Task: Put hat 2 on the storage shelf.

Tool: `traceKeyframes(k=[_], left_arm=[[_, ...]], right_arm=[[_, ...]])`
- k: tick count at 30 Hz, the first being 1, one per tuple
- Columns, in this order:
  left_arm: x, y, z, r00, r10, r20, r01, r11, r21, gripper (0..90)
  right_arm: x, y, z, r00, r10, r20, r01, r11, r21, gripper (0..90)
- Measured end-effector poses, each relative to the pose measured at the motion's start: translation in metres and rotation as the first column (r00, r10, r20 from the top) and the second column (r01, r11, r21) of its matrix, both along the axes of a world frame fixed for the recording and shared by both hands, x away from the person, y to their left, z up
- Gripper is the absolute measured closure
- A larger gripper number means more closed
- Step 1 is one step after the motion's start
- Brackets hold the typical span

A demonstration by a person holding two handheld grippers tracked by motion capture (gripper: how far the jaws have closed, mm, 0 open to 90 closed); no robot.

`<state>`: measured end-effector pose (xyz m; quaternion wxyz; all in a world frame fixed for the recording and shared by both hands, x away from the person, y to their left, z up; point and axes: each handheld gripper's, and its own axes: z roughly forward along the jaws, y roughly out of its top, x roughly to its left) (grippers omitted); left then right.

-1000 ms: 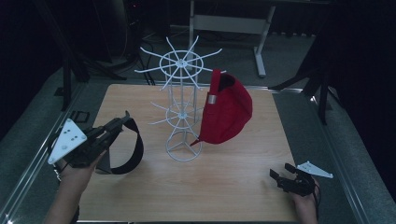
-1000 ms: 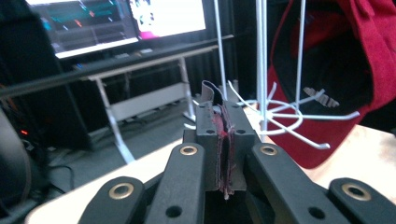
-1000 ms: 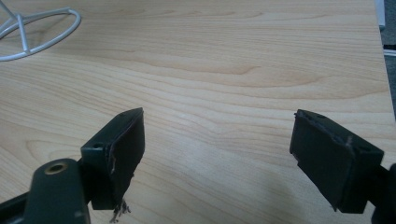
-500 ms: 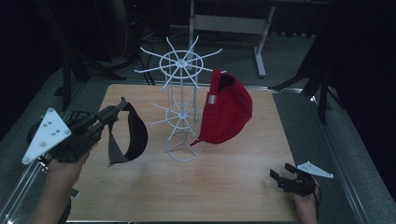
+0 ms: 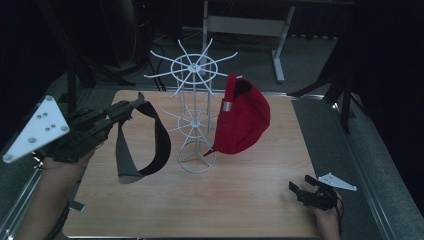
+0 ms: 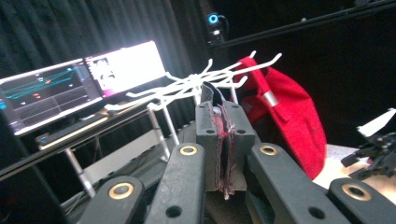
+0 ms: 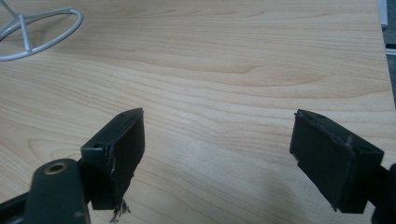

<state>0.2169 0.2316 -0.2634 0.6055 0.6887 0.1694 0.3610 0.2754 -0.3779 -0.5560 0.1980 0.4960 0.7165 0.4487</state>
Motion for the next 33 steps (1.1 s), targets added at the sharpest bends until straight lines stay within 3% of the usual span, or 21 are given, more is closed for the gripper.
traceKeyframes(k=[2,10,15,25,33], left_arm=[[0.000,-0.006,0.003,0.9998,0.017,0.009,-0.017,0.9997,0.019,87.5],[0.007,-0.023,0.015,0.9996,-0.001,0.028,-0.001,0.9986,0.053,87.5],[0.013,-0.029,0.022,0.9996,-0.001,0.028,0.000,0.9987,0.050,87.5],[0.013,-0.053,0.039,0.9976,-0.051,0.047,0.047,0.9964,0.070,87.4],[0.013,-0.066,0.031,0.9959,-0.087,0.026,0.084,0.9930,0.083,87.3]], right_arm=[[0.000,0.000,0.000,1.0000,0.001,-0.001,-0.001,1.000,-0.002,17.8],[0.000,0.000,0.000,1.0000,0.002,-0.001,-0.002,1.000,0.001,17.8],[0.000,0.000,0.000,1.0000,0.003,-0.003,-0.003,1.000,0.003,17.8],[0.001,0.000,0.000,1.0000,0.004,-0.004,-0.004,1.000,0.001,17.8],[0.001,0.000,0.000,1.0000,0.004,-0.009,-0.004,1.000,0.002,17.8]])
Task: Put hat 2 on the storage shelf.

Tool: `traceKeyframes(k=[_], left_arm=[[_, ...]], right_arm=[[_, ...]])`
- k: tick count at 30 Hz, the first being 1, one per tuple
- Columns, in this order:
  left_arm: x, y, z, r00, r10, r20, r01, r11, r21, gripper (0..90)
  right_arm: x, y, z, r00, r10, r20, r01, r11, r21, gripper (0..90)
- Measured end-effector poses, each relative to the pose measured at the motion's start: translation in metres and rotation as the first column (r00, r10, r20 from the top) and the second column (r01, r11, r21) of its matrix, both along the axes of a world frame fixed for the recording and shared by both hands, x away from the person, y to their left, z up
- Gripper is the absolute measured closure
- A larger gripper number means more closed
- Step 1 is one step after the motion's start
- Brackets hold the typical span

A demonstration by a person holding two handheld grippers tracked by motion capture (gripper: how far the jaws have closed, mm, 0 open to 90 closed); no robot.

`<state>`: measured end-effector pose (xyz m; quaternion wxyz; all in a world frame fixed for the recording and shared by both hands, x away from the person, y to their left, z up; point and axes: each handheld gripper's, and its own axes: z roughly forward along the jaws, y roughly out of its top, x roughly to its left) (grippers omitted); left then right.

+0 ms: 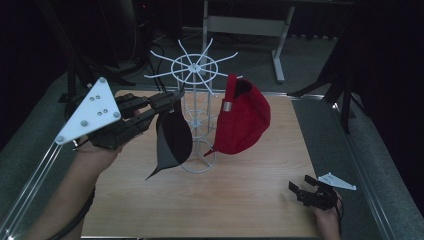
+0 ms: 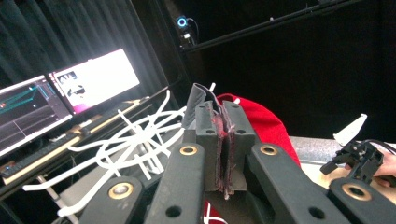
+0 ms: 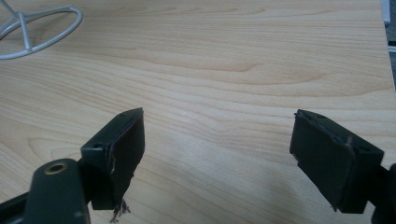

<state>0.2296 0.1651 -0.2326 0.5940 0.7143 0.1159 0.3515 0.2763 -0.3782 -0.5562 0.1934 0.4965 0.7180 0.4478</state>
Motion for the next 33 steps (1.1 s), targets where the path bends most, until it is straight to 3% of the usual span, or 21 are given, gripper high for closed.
traceKeyframes(k=[9,21,26,33], left_arm=[[0.005,-0.011,-0.018,0.9992,-0.014,-0.037,0.015,0.9997,0.020,87.3],[0.016,-0.016,-0.044,0.9946,-0.030,-0.100,0.030,0.9996,-0.001,87.0],[0.016,-0.014,-0.046,0.9935,-0.034,-0.109,0.031,0.9992,-0.024,86.0],[0.010,-0.005,-0.045,0.9940,-0.050,-0.097,0.045,0.9974,-0.057,74.1]], right_arm=[[0.000,0.000,0.000,1.0000,-0.002,-0.006,0.002,1.000,0.001,17.8],[0.000,0.000,0.000,1.0000,-0.001,-0.004,0.001,1.000,0.005,17.8],[0.000,-0.001,0.000,1.0000,-0.001,-0.002,0.001,1.000,0.007,17.8],[0.000,-0.001,0.000,1.0000,0.000,-0.002,0.000,1.000,0.010,17.8]])
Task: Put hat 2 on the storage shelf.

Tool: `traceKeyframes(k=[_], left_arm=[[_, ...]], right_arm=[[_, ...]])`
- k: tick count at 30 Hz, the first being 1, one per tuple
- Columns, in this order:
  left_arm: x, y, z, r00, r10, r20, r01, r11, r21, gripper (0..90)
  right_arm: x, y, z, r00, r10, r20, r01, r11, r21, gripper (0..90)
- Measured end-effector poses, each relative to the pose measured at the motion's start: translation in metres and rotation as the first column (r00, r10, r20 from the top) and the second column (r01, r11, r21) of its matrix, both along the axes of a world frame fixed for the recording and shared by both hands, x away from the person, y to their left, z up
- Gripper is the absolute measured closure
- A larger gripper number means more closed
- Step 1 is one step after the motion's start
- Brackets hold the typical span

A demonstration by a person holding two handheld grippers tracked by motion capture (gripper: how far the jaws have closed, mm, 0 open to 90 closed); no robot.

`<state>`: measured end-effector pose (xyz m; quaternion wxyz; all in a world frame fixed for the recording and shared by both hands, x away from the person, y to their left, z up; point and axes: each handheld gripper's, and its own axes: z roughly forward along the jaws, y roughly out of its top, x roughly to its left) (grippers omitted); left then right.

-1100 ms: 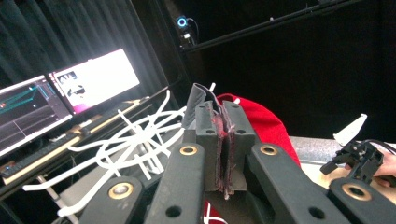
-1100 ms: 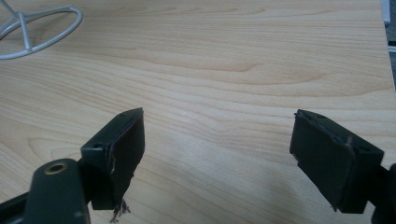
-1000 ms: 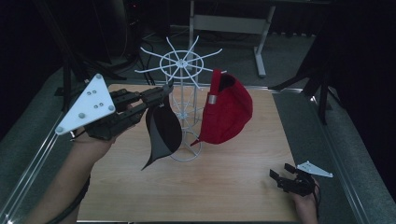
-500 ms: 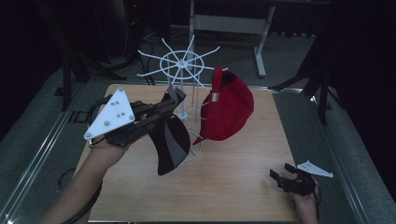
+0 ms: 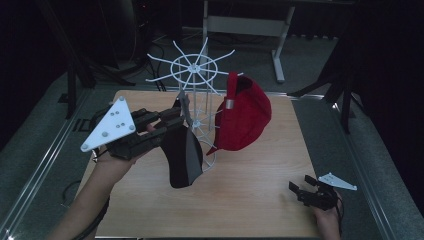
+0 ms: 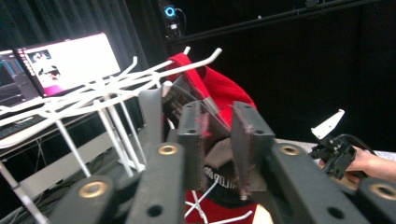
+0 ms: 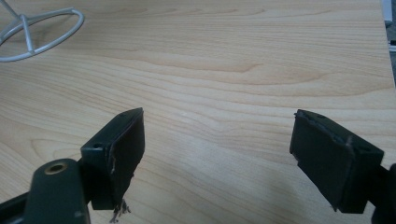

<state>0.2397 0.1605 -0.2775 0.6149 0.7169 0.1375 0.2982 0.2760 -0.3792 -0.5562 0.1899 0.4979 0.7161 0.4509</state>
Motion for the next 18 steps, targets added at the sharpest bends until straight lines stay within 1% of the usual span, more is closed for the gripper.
traceKeyframes(k=[1,3,5,6,7,9,15,17,18], left_arm=[[-0.001,0.002,0.000,1.0000,0.003,-0.005,-0.003,1.0000,-0.001,74.1],[-0.002,0.006,-0.001,0.9999,0.007,-0.010,-0.007,0.9999,-0.015,74.1],[-0.003,0.008,-0.002,0.9998,0.011,-0.014,-0.012,0.9998,-0.016,74.1],[-0.005,0.013,-0.005,0.9997,0.014,-0.021,-0.015,0.9995,-0.028,74.1],[-0.005,0.015,-0.007,0.9996,0.012,-0.026,-0.013,0.9995,-0.030,74.2],[-0.007,0.019,-0.010,0.9993,0.026,-0.026,-0.026,0.9994,-0.021,74.1],[-0.011,0.036,-0.023,0.9973,0.044,-0.060,-0.045,0.9985,-0.029,74.1],[-0.012,0.040,-0.028,0.9967,0.049,-0.064,-0.051,0.9983,-0.028,74.1],[-0.013,0.045,-0.033,0.9960,0.052,-0.073,-0.054,0.9981,-0.029,74.1]], right_arm=[[0.000,0.000,0.000,1.0000,-0.001,-0.001,0.001,1.000,0.000,17.8],[0.000,0.000,0.000,1.0000,0.000,0.000,0.000,1.000,-0.001,17.8],[0.000,0.000,0.000,1.0000,0.001,0.001,-0.001,1.000,-0.002,17.8],[0.000,0.000,0.000,1.0000,0.000,0.002,0.000,1.000,-0.002,17.8],[0.000,0.000,0.000,1.0000,0.001,0.002,-0.001,1.000,-0.003,17.8],[0.000,0.000,0.000,1.0000,0.001,0.003,-0.001,1.000,-0.002,17.8],[-0.001,0.000,0.000,1.0000,0.000,0.005,0.000,1.000,-0.003,17.8],[0.000,0.000,0.000,1.0000,-0.001,0.005,0.001,1.000,-0.001,17.8],[0.000,0.000,0.000,1.0000,-0.001,0.004,0.001,1.000,-0.003,17.8]])
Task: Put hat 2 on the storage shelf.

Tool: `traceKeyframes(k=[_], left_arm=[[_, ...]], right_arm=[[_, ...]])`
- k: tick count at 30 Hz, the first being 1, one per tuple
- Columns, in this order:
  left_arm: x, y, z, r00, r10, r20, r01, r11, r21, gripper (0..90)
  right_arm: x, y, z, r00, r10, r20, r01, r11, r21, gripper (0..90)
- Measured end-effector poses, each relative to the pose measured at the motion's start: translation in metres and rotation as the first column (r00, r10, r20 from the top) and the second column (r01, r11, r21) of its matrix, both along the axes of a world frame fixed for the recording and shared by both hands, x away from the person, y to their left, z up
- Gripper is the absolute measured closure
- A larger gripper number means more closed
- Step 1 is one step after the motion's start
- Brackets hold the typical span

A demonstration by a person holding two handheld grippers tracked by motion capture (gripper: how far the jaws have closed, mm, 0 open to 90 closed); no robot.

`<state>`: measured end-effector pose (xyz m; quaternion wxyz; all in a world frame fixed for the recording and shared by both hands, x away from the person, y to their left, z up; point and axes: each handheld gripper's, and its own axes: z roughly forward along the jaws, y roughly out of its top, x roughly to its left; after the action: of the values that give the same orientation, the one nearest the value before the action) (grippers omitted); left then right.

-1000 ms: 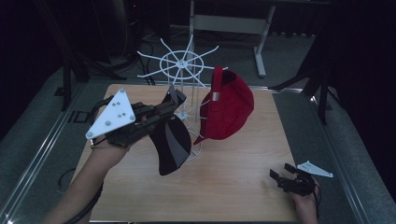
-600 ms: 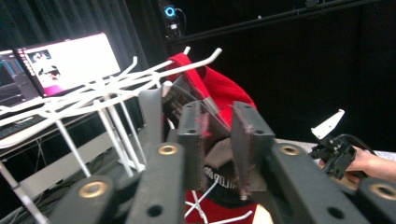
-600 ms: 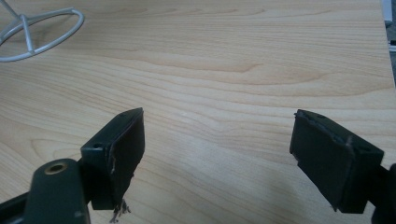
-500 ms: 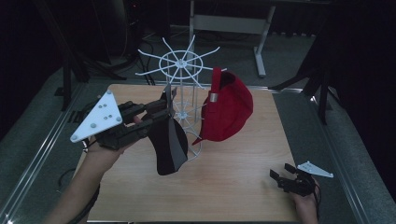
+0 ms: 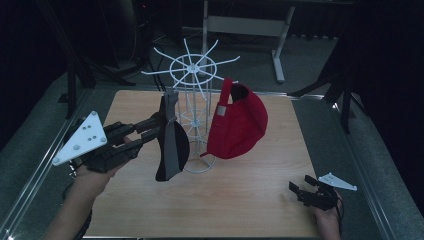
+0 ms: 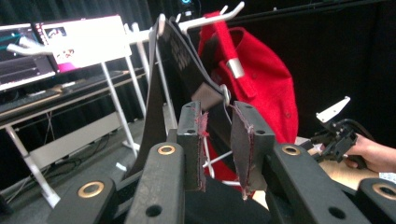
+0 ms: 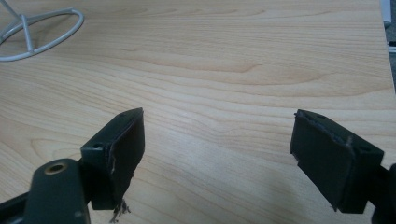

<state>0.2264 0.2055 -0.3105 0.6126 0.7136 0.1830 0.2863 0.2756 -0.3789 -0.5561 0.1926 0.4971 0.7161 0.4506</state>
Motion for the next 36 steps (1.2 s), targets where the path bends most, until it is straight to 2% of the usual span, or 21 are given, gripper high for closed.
traceKeyframes(k=[7,10,15,20,26,36], left_arm=[[-0.002,0.013,-0.016,0.9993,0.025,-0.027,-0.024,0.9996,0.013,71.4],[-0.003,0.019,-0.026,0.9983,0.039,-0.044,-0.038,0.9991,0.017,67.6],[-0.002,0.027,-0.046,0.9950,0.052,-0.085,-0.050,0.9986,0.016,67.5],[0.001,0.032,-0.068,0.9885,0.059,-0.139,-0.057,0.9982,0.018,67.5],[0.006,0.037,-0.096,0.9767,0.080,-0.199,-0.077,0.9968,0.022,67.4],[0.006,0.043,-0.135,0.9661,0.130,-0.223,-0.125,0.9914,0.037,64.7]], right_arm=[[0.000,0.000,0.000,1.0000,-0.001,0.001,0.001,1.000,0.000,17.8],[0.000,0.000,0.000,1.0000,0.000,0.001,0.000,1.000,-0.003,17.8],[0.000,0.000,0.000,1.0000,-0.001,0.000,0.001,1.000,-0.002,17.8],[0.000,0.000,0.000,1.0000,-0.002,0.000,0.002,1.000,0.000,17.8],[0.000,0.000,0.000,1.0000,-0.001,0.000,0.001,1.000,-0.001,17.8],[0.000,0.000,0.000,1.0000,-0.002,0.004,0.002,1.000,-0.001,17.8]])
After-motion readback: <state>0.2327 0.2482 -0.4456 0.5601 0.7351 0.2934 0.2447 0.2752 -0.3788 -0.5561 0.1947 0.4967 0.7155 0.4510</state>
